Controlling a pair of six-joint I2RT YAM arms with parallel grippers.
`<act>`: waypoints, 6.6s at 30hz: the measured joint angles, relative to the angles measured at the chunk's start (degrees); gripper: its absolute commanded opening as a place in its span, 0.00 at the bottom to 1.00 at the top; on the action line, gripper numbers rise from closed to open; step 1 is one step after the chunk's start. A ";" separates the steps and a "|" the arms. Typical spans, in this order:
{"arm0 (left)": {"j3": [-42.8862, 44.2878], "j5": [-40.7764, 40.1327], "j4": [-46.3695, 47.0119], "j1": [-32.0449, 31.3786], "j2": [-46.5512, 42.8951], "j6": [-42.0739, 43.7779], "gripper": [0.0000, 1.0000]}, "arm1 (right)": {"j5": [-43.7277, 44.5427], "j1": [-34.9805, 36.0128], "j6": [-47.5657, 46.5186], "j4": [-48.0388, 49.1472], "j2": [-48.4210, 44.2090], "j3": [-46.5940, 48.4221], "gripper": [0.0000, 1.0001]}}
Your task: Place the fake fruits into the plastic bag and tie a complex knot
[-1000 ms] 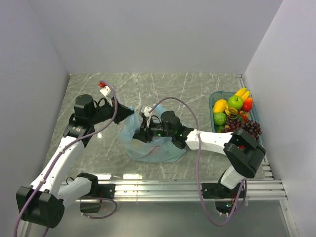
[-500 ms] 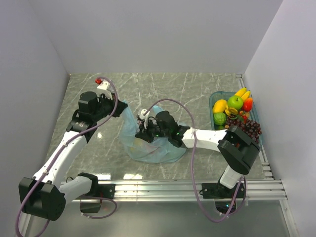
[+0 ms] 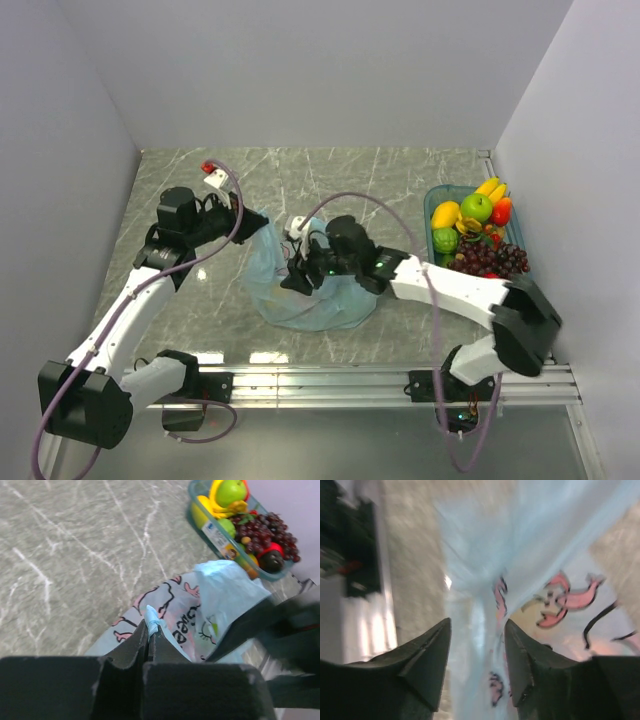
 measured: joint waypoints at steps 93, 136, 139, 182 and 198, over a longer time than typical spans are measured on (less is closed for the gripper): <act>16.11 16.98 0.72 -19.50 15.89 20.33 0.01 | -42.34 -23.06 -10.08 -31.82 3.28 14.01 0.64; 20.44 16.81 -9.31 0.46 15.89 5.92 0.66 | -41.27 -20.81 -14.08 -24.20 2.08 10.64 0.00; 20.46 22.53 -13.64 0.35 19.12 6.80 0.66 | -41.07 -20.55 -18.69 -26.51 2.08 12.35 0.00; 24.70 35.01 -16.63 -2.54 22.23 11.96 0.00 | -39.04 -20.00 -26.80 -29.35 2.19 14.69 0.23; 18.95 29.86 -22.49 -8.76 8.57 16.92 0.01 | -37.73 -20.39 -12.48 -21.40 6.62 13.62 0.00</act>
